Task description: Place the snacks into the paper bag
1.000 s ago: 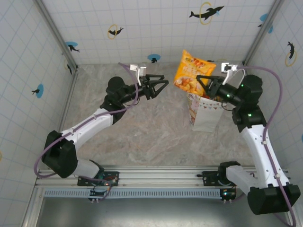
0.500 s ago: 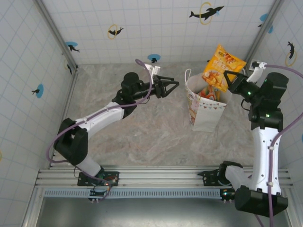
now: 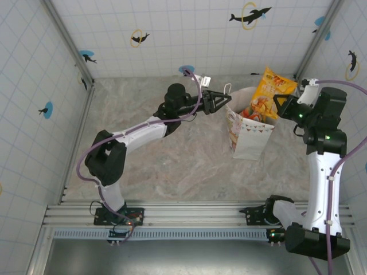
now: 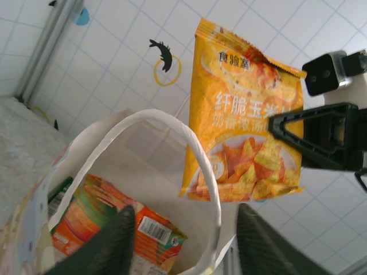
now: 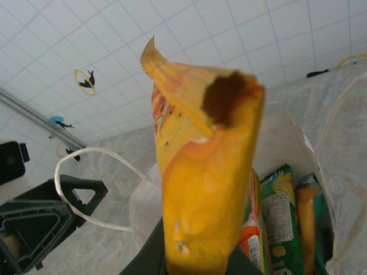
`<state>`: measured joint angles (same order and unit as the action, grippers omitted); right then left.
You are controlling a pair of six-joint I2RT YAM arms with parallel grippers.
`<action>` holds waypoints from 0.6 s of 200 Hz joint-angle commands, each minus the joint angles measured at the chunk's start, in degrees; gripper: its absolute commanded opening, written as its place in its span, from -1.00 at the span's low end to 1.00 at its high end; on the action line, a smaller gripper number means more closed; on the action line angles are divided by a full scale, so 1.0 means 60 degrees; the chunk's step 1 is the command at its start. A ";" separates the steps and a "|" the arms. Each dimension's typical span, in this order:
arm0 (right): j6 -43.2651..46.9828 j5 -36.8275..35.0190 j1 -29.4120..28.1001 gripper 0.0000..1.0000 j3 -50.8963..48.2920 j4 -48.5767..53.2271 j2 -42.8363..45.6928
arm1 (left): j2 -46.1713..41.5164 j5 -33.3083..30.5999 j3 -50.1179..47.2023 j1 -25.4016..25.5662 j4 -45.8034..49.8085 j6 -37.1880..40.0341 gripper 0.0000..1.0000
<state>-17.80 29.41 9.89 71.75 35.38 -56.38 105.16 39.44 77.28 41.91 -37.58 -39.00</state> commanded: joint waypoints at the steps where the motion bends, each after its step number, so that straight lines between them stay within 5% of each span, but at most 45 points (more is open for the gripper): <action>1: 0.0470 -0.0204 0.0051 -0.98 0.0347 0.0551 -0.0045 | 0.0263 0.0309 0.0529 0.0061 -0.0706 -0.0303 -0.39; 20: 0.0628 -0.0283 0.0051 -0.98 0.0347 0.0781 -0.0068 | 0.0321 0.0424 0.0597 0.0089 -0.0946 -0.0498 -1.00; 120: 0.0448 -0.1035 -0.0765 -0.98 0.1669 0.3211 -0.1195 | -0.0344 0.0502 0.0418 0.0221 -0.0472 0.0187 -1.00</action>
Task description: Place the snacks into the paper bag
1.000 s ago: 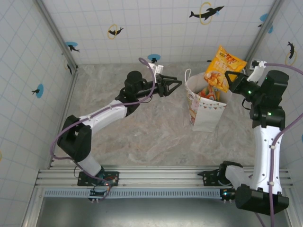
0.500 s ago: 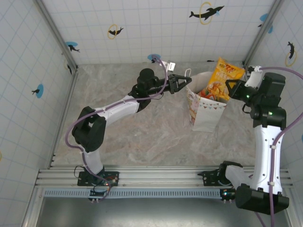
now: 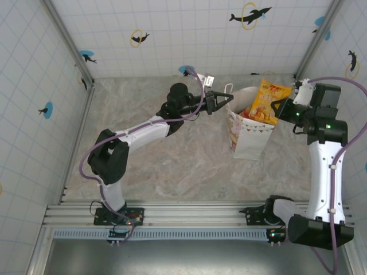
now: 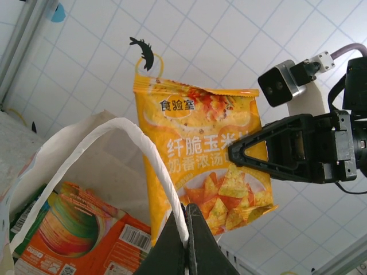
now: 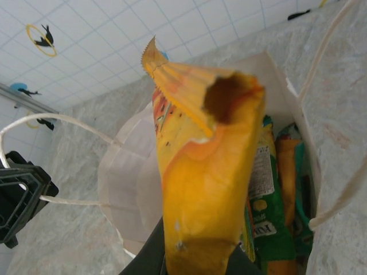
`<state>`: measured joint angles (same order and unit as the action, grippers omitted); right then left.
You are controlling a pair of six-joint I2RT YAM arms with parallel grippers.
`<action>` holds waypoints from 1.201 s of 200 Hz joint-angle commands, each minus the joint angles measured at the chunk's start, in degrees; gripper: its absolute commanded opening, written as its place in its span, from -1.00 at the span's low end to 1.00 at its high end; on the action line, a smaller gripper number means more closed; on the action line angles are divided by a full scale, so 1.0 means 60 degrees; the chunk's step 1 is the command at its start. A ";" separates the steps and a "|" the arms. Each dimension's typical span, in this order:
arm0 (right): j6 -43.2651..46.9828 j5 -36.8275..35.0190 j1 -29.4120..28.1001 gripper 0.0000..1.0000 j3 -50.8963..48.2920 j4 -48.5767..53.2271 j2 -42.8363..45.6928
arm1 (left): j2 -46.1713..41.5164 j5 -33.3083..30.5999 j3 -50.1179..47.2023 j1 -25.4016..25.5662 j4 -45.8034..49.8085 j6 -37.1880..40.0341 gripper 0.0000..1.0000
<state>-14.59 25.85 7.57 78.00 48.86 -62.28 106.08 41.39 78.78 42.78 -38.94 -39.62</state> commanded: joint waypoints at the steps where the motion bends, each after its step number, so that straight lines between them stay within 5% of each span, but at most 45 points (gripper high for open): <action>1: -0.0088 -0.0463 -0.0396 -0.98 0.0632 0.0988 -0.0218 | -0.0498 0.0185 0.0169 0.0076 -0.0247 0.0289 -1.00; 99: -0.0394 -0.1737 -0.1981 -0.97 0.0735 0.1413 -0.1135 | -0.0571 0.0236 0.0061 0.0091 -0.0276 0.0413 -1.00; 177: -0.0543 -0.1422 -0.2361 -0.80 0.0391 0.0275 -0.2038 | -0.0811 0.0452 0.0044 0.0120 -0.0563 0.0448 -1.00; 190: -0.0474 -0.1421 -0.2357 -0.70 0.0425 0.0186 -0.2220 | -0.0856 0.0455 0.0031 0.0135 -0.0569 0.0479 -1.00; 213: -0.0262 -0.2207 -0.2361 -0.22 0.0988 0.0690 -0.2546 | -0.0930 0.0340 0.0024 0.0135 -0.0517 0.0534 -1.00; 240: 0.0175 -0.3671 -0.2346 -0.06 0.2050 0.1597 -0.2586 | -0.1007 0.0265 0.0025 0.0135 -0.0408 0.0651 -1.00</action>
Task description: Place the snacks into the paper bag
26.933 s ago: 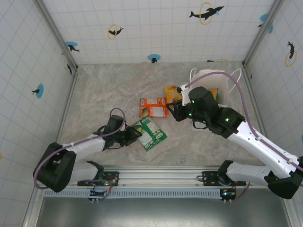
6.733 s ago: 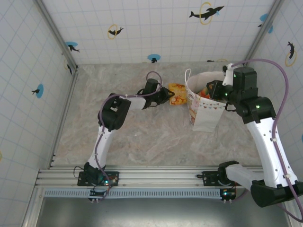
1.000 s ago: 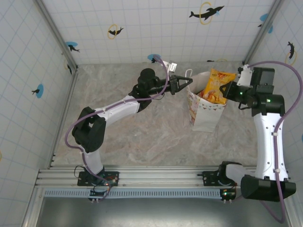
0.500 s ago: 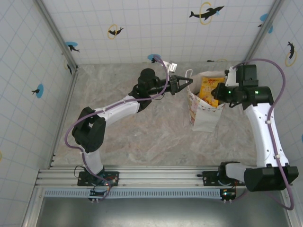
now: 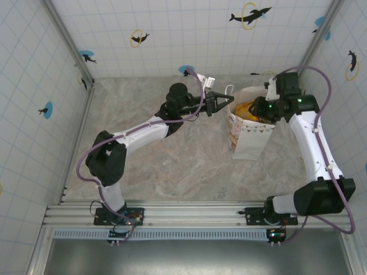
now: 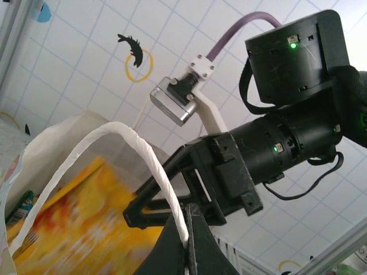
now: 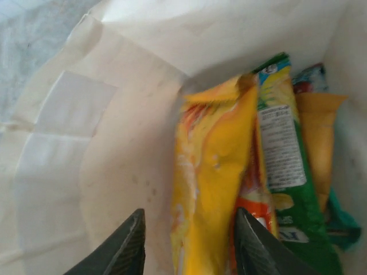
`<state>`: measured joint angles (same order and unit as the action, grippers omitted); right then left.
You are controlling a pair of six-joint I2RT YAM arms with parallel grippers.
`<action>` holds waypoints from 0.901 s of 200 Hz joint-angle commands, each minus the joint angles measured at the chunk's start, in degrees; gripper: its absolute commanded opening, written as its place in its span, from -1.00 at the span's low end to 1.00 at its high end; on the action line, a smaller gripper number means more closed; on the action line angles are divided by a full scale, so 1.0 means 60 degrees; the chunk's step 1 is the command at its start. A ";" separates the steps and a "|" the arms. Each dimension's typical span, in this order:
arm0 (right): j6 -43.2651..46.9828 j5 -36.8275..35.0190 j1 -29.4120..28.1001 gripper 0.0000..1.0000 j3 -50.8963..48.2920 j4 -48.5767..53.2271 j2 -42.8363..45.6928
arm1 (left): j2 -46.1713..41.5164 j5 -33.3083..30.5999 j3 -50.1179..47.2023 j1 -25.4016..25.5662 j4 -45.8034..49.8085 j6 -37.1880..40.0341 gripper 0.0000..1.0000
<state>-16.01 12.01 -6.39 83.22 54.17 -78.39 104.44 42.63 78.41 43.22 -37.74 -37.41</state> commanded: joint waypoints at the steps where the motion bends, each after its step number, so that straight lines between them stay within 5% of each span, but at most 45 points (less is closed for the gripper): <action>1: 0.0441 -0.1420 -0.0004 -0.06 0.1228 0.0741 0.0107 | -0.0735 0.0058 0.0086 0.0062 -0.0602 0.0278 -1.00; 31: 0.0758 -0.2369 0.0018 -0.05 0.2218 0.1492 0.0214 | -0.0723 0.0065 0.0146 0.0062 -0.0508 0.0361 -1.00; 87: 0.0793 -0.2209 0.0551 -0.02 0.2842 0.1749 0.0805 | -0.0795 -0.0060 0.0162 0.0055 -0.0189 0.0512 -1.00; 180: 0.1159 -0.1302 0.2287 0.01 0.1590 0.0731 0.1093 | -0.0801 -0.0059 0.0182 0.0062 -0.0070 0.0589 -1.00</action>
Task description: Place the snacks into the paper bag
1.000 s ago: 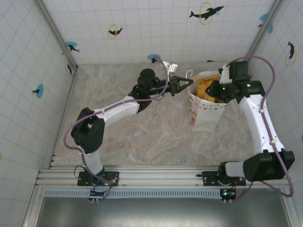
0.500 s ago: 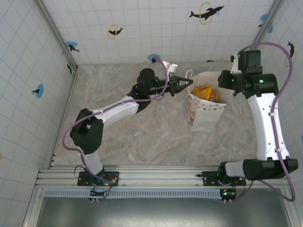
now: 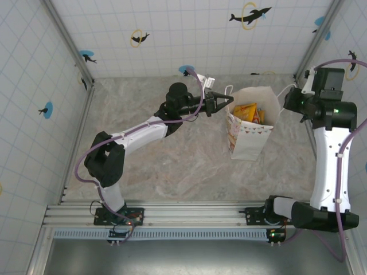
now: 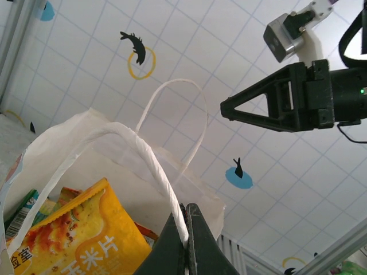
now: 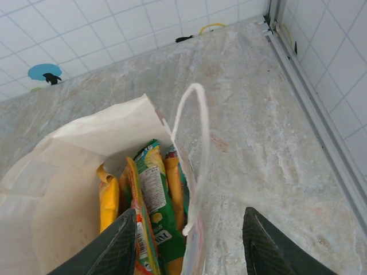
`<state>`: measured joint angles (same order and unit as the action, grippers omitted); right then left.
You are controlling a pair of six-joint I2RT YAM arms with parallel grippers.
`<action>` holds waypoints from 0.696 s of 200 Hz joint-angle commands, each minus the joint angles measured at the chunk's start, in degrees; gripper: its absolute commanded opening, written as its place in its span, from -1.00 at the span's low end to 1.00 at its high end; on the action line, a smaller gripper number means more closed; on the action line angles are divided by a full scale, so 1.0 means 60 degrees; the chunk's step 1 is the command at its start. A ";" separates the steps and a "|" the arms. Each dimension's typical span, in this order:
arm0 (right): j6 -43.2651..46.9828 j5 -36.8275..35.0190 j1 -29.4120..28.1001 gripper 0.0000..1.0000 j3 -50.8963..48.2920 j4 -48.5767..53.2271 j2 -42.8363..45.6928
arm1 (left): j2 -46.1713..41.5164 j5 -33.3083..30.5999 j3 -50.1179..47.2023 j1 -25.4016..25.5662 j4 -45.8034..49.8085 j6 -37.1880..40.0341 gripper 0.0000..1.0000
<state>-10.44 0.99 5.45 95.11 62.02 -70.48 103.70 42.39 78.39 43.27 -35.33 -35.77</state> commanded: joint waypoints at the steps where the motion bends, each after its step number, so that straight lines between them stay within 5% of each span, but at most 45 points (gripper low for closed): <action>1: 0.0230 0.0572 0.0324 0.01 -0.0409 -0.0593 -0.0231 | -0.0682 -0.0026 0.0189 0.0047 -0.0470 0.0326 -1.00; 47: 0.0322 0.1969 0.0698 -0.13 -0.1011 -0.1990 -0.0529 | -0.0731 -0.0106 0.0192 0.0051 -0.0244 0.0555 -1.00; 81: 0.0123 0.2681 0.0725 -0.99 -0.1410 -0.2936 -0.0382 | -0.0827 -0.0488 0.0449 0.0055 0.0517 0.1015 -1.00; 139: -0.0473 0.2529 -0.0272 -1.00 -0.1657 -0.3745 0.0254 | -0.1651 -0.1272 0.0430 -0.0168 0.2412 0.1986 -1.00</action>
<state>-11.35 15.53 6.96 85.27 45.39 -71.70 99.33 37.39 78.48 43.20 -23.88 -28.05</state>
